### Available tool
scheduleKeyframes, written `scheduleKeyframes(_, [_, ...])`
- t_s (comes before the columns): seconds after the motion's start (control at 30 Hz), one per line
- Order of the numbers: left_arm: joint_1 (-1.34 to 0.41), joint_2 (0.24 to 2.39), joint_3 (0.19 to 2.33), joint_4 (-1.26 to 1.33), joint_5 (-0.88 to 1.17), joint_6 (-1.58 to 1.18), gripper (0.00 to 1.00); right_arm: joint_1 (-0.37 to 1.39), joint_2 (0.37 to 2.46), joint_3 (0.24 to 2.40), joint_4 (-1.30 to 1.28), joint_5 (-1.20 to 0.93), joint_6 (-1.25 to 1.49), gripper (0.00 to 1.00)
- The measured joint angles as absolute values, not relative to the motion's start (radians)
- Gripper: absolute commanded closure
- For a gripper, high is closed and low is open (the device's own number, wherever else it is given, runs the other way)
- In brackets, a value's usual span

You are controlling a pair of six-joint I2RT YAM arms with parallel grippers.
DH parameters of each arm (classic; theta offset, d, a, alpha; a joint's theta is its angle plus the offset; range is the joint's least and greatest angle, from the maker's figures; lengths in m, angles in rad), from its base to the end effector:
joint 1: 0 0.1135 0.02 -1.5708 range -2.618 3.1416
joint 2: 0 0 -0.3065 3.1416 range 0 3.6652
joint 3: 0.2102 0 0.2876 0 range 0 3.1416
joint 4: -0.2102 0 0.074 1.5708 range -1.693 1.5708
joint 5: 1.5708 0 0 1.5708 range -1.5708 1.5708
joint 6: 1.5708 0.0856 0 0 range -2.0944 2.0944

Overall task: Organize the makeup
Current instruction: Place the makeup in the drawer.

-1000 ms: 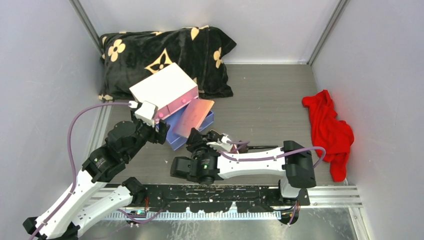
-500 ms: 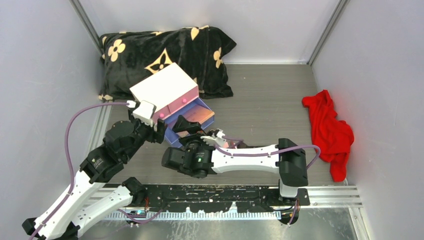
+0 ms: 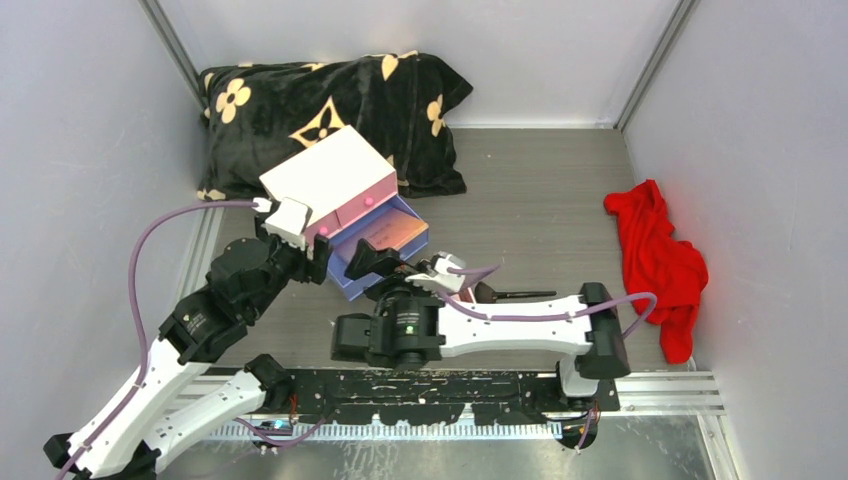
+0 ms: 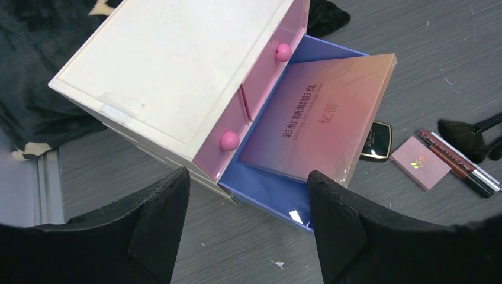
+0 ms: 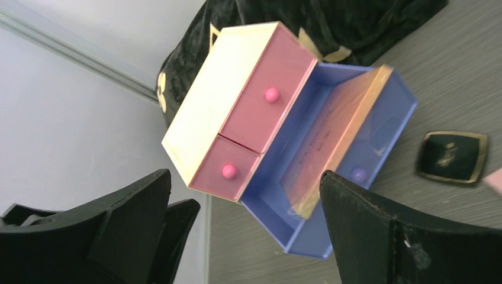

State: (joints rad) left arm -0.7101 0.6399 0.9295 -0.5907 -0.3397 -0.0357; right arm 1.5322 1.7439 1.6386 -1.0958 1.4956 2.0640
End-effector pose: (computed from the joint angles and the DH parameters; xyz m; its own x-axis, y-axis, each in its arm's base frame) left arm 0.1508 -0.0920 0.3885 -0.2381 0.1603 -0.9579 0.3651 0.9287 0.0647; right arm 0.1003 0.3843 0.3705 -0.0368 0.7608 -0.6479 0.0607 0.6489 0.7585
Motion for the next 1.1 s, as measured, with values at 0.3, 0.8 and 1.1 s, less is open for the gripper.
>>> scheduleKeyframes(0.3, [-0.710,0.717,0.954,-0.605,-0.367,-0.046,0.27,1.584,1.412,1.469,-1.370,1.504,2.064,0.00])
scheduleKeyframes(0.8, [-0.710,0.775,0.953,-0.601,-0.366,-0.081,0.27,1.584,1.108,1.141,-1.291,1.435,1.513,0.00])
scheduleKeyframes(1.1, [-0.710,0.813,0.937,-0.569,-0.358,-0.094,0.27,1.584,0.909,0.989,-0.982,1.301,0.874,0.00])
